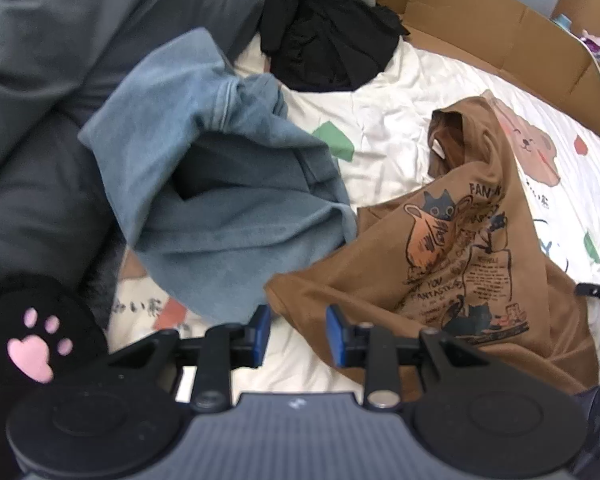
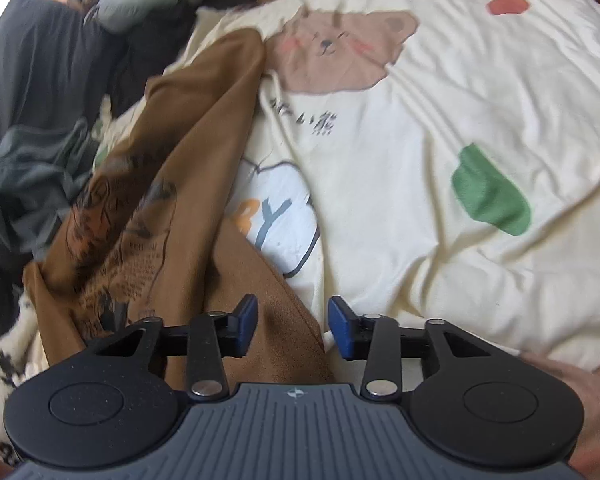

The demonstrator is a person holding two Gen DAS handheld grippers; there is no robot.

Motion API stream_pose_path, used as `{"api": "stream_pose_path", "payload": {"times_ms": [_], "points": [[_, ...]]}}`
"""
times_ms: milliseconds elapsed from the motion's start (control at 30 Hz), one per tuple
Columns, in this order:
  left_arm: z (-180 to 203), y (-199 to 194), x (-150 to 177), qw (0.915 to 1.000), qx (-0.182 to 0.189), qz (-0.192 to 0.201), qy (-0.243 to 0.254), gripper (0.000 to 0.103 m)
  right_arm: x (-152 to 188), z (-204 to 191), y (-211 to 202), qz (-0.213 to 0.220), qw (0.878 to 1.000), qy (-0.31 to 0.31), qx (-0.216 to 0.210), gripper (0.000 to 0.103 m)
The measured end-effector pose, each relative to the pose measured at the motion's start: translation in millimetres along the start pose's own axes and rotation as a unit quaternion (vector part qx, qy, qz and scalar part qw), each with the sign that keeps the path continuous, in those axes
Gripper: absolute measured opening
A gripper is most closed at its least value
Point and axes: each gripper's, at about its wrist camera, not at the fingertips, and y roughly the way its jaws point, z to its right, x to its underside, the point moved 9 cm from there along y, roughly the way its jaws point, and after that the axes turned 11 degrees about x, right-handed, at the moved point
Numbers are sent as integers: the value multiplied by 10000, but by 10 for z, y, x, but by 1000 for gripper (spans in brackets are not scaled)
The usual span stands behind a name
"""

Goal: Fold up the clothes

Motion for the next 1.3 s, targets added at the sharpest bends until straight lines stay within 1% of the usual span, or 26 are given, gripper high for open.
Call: {"api": "stream_pose_path", "payload": {"times_ms": [67, 100, 133, 167, 200, 233, 267, 333, 467, 533, 700, 800, 900, 1100, 1300], "points": [[-5, 33, 20, 10000, 27, -34, -56, 33, 20, -8, 80, -119, 9997, -195, 111, 43], [-9, 47, 30, 10000, 36, -50, -78, 33, 40, -8, 113, -174, 9995, -243, 133, 41], [-15, 57, 40, 9999, 39, -66, -90, 33, 55, -17, 140, -231, 9992, -294, 140, 29], [-22, 66, 48, 9999, 39, -75, -103, 33, 70, -39, 155, -284, 9988, -369, 137, 23], [-34, 71, 51, 9999, 31, -72, -116, 33, 79, -63, 164, -330, 9983, -449, 139, 12], [-44, 75, 55, 9999, 17, -69, -134, 33, 77, -91, 156, -359, 9978, -543, 151, 7], [-55, 78, 58, 9999, 2, -67, -156, 33, 74, -117, 144, -380, 9972, -624, 159, 5], [-64, 78, 53, 9998, -9, -38, -196, 33, 58, -121, 79, -367, 9968, -685, 163, 3], [-33, 49, 35, 9996, -162, 168, -126, 33, 50, 32, -92, -272, 9966, -622, 459, 2], [11, 60, 44, 9995, -135, 234, -152, 33, 74, 146, -184, -265, 9968, -484, 585, 2], [145, 122, 89, 9996, -60, 241, -140, 33, 118, 297, -434, -185, 9954, -491, 806, 1], [210, 118, 103, 9997, -45, 240, -94, 33, 93, 440, -600, -73, 9950, -289, 952, 1], [276, 104, 85, 9997, -25, 228, -7, 33, 82, 629, -766, 40, 9929, -34, 1185, 1], [389, 68, -14, 9995, 34, 299, 85, 33, 158, 935, -977, 25, 9884, 145, 1512, 1], [572, 62, -62, 9989, 156, 363, 264, 33, 248, 1296, -1164, -29, 9814, 512, 1849, 1]]}}
